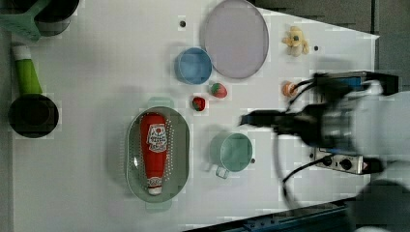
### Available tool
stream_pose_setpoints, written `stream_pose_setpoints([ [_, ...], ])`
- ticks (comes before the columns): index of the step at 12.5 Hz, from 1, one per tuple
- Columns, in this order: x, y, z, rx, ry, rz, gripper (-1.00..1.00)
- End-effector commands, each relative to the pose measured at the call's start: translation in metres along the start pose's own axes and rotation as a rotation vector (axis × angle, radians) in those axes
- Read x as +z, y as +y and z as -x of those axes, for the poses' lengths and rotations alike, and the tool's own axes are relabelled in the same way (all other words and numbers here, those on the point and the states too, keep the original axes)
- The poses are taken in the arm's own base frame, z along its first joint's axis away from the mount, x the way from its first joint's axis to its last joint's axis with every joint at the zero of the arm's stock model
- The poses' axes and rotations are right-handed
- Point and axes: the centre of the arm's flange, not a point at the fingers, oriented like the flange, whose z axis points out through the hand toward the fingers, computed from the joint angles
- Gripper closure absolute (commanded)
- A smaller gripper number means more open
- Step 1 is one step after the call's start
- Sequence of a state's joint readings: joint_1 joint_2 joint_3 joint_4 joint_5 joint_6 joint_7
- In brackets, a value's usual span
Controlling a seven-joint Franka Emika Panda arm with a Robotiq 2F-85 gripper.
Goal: Pick ketchup from strainer and place it on the table
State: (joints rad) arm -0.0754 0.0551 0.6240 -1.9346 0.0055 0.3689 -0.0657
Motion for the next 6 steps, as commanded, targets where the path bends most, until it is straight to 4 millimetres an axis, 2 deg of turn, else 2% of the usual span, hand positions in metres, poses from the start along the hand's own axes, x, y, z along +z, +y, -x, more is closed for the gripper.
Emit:
stream_pose_setpoints([
  [1, 0.024, -0.039, 0.025, -0.045, -0.019, -0.031, -1.00],
  [3, 0.056, -0.059, 0.031, -0.068, -0.023, -0.076, -1.00],
  [6, 0.109, -0.067, 0.036, -0.099, 0.007, -0.115, -1.00],
])
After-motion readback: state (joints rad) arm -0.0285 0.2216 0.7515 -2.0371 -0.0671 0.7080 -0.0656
